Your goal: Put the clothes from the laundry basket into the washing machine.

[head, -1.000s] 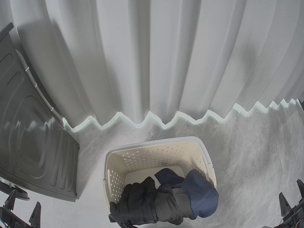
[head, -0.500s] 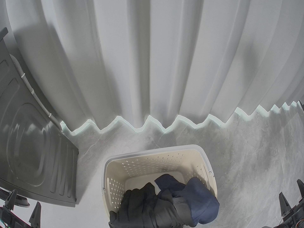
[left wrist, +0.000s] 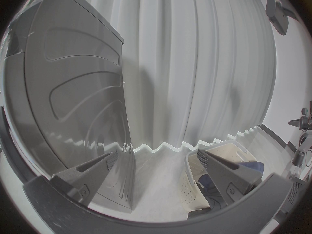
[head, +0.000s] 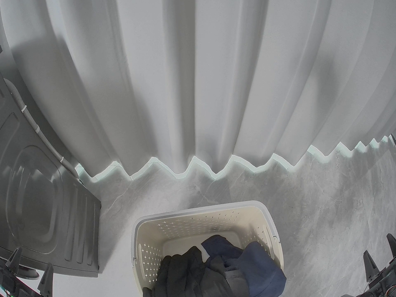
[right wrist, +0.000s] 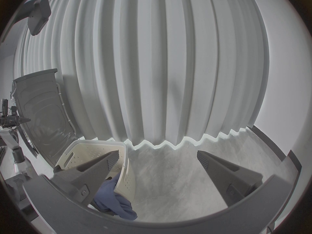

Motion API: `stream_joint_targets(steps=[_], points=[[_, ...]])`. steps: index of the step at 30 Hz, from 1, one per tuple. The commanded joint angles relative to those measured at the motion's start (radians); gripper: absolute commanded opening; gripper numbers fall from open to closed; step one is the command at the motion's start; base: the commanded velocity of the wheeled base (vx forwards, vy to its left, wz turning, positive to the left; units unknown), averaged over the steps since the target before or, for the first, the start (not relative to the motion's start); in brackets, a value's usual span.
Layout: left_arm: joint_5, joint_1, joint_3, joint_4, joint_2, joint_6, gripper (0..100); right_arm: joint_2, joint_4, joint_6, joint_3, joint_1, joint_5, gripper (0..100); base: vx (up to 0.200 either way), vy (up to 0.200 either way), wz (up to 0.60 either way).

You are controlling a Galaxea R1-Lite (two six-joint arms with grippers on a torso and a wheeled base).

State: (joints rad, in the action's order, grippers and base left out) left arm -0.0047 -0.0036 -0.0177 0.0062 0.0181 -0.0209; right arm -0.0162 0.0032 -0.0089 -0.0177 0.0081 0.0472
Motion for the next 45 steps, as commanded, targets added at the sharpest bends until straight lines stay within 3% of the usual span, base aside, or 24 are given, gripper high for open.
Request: stream_joint_targets(steps=[1, 15, 45], points=[[0.0, 0.001, 0.016, 0.0, -0.017, 0.001, 100, 0.016, 0.0, 0.0, 0.015, 0.0, 0.0, 100, 0.0, 0.0, 0.0], [0.0, 0.001, 0.016, 0.0, -0.018, -0.001, 100, 0.016, 0.0, 0.0, 0.015, 0.0, 0.0, 100, 0.171, 0.0, 0.0], [0.0, 0.001, 0.016, 0.0, -0.018, 0.001, 100, 0.016, 0.0, 0.0, 0.015, 0.0, 0.002, 100, 0.0, 0.0, 0.0]])
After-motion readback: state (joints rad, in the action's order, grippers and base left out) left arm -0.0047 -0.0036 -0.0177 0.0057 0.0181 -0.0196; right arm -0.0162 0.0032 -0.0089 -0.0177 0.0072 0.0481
